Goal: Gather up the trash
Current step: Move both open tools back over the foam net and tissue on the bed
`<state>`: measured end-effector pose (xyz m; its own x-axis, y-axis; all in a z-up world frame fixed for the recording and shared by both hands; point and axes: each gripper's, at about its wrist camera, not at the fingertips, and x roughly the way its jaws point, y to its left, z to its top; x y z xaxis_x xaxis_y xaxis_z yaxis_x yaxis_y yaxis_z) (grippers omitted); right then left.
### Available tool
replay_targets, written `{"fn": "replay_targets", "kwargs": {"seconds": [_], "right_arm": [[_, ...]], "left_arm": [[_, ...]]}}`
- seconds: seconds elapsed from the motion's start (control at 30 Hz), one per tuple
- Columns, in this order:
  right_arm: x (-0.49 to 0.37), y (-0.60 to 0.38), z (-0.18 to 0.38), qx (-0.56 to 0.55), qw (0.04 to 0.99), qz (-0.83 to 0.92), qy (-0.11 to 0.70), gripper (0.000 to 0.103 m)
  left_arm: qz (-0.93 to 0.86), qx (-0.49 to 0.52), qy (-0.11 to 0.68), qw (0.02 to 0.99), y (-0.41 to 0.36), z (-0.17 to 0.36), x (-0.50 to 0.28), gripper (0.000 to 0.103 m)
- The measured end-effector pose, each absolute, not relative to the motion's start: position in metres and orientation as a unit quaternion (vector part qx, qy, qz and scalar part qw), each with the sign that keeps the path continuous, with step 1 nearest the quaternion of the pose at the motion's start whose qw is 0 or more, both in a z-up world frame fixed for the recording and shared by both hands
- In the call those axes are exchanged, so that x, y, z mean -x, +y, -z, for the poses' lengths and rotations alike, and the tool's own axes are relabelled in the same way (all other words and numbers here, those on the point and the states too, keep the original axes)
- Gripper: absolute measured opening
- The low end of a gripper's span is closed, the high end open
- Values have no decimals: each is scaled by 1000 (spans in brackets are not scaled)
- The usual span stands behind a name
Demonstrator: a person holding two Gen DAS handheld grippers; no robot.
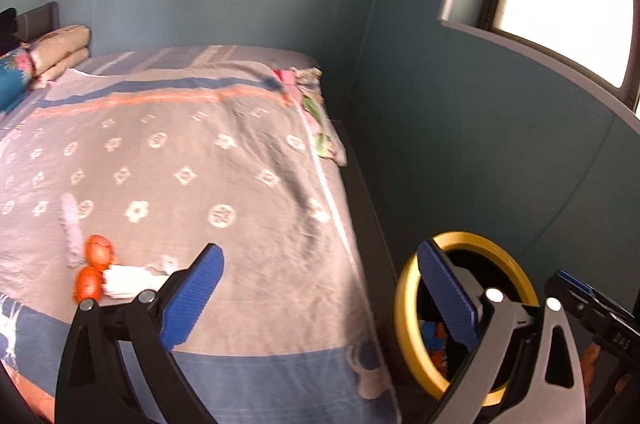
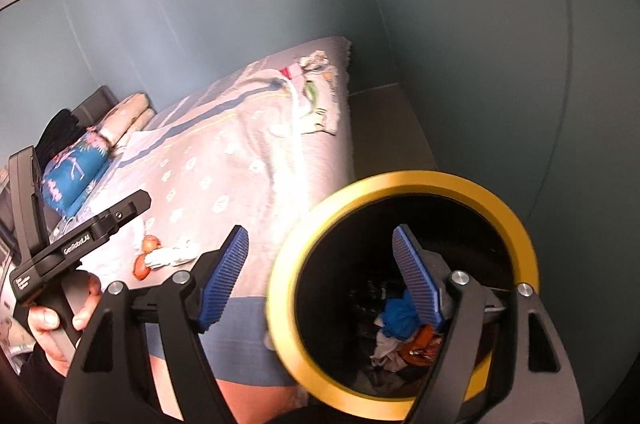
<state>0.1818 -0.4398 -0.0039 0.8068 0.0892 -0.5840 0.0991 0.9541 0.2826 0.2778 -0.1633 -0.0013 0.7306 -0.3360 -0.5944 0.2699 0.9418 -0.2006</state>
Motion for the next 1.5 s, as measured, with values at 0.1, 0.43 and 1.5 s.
{"fn": "replay_targets", "kwargs": {"seconds": [0.1, 0.43, 1.5], "right_arm": [[-188, -423, -2, -140, 940, -16, 311, 74], [-206, -358, -24, -91, 944, -66, 309, 76], [-307, -185, 16, 28, 919, -182, 348, 82]], "left_arm": [[142, 48, 320, 936, -140, -3, -277, 95], [63, 58, 314, 946, -57, -6, -283, 95], [-108, 131, 365, 915, 123, 65, -360, 95]]}}
